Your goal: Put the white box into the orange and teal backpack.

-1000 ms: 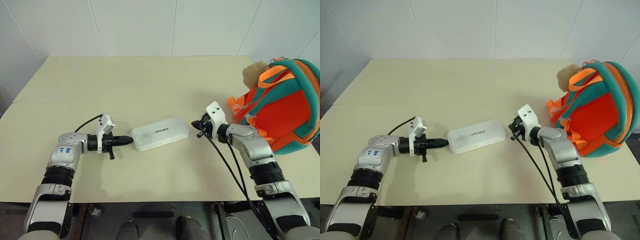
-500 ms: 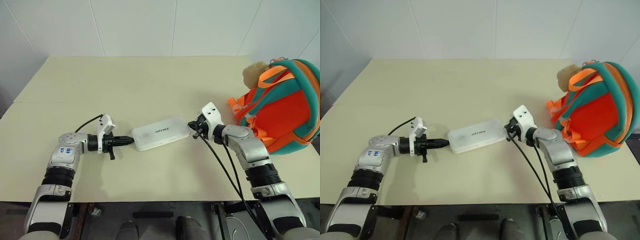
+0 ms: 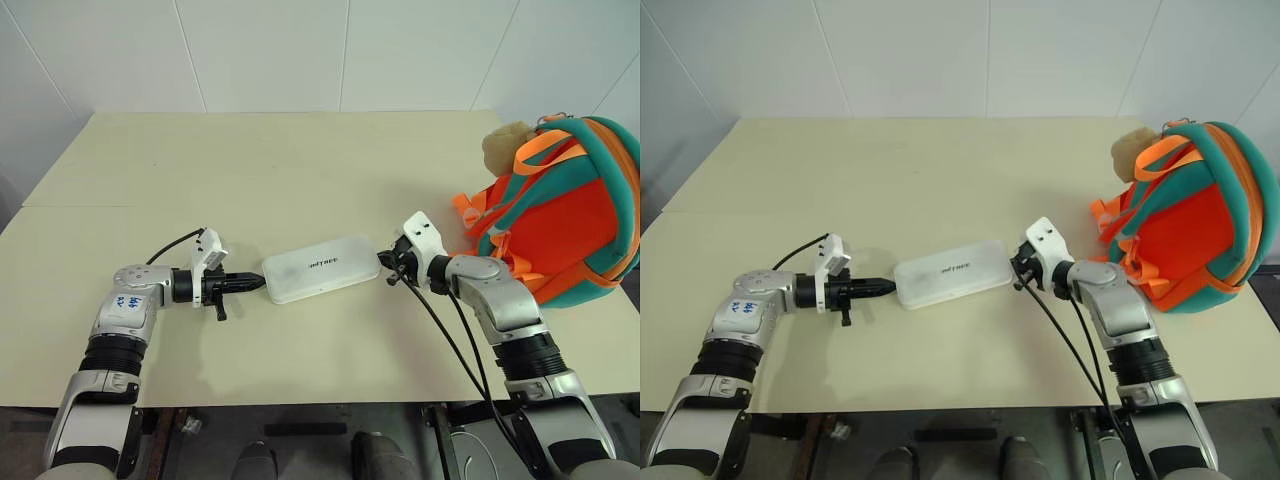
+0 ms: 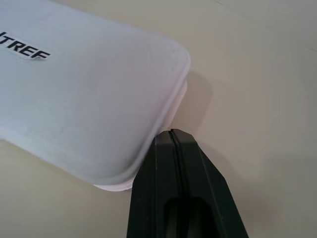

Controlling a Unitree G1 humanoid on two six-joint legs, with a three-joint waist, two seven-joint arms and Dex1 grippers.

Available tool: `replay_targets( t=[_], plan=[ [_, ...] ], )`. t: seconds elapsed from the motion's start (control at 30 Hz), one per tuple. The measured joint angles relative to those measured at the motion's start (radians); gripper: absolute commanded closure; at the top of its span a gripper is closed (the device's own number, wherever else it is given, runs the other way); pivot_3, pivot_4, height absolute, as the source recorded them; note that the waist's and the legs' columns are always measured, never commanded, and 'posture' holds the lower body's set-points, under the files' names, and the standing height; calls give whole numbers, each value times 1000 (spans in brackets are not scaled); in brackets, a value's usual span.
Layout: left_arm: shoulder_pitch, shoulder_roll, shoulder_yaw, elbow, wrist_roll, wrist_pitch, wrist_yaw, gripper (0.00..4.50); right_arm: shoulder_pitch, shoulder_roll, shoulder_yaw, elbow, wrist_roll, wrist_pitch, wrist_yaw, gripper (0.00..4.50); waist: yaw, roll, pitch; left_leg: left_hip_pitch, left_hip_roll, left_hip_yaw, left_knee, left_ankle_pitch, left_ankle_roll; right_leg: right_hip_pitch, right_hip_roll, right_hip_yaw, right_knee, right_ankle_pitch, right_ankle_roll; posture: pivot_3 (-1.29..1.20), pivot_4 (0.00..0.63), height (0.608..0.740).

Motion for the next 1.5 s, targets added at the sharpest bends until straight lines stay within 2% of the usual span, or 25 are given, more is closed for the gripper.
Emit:
replay_targets(
  t=[0.37, 0.8, 1.1, 1.17, 1.5],
  plan=[
    [3, 32, -36, -24, 2, 6, -77, 4462, 146, -125, 6, -271, 36, 138, 86, 4500, 2, 0, 0, -1, 0, 0, 0, 0, -1, 0, 0, 0, -1, 0, 0, 0, 150, 740],
    [49, 50, -119, -203, 1, 99, -174, 4462, 290, -266, -33, -471, 93, 252, 123, 4500, 1, 0, 0, -1, 0, 1, 1, -1, -1, -1, 0, 2, -1, -1, -2, 0, 150, 740],
    [58, 52, -121, -241, 1, 134, -175, 4462, 369, -291, -70, -550, 146, 307, 121, 4500, 2, 0, 0, -1, 0, 2, 1, -1, -1, -1, 0, 3, -2, -2, -4, 0, 150, 740],
    [60, 54, -121, -241, 1, 138, -175, 4462, 375, -291, -74, -558, 151, 310, 120, 4500, 1, 0, 0, -1, 0, 2, 1, -1, -1, -1, 0, 4, -2, -6, -12, 0, 150, 740],
    [64, 69, -139, -276, 0, 176, -175, 4462, 404, -301, -81, -560, 155, 265, 109, 4500, 1, -1, 0, -1, 0, 4, 3, -1, -1, -1, 0, 6, -2, -7, -12, 0, 150, 740]
  ],
)
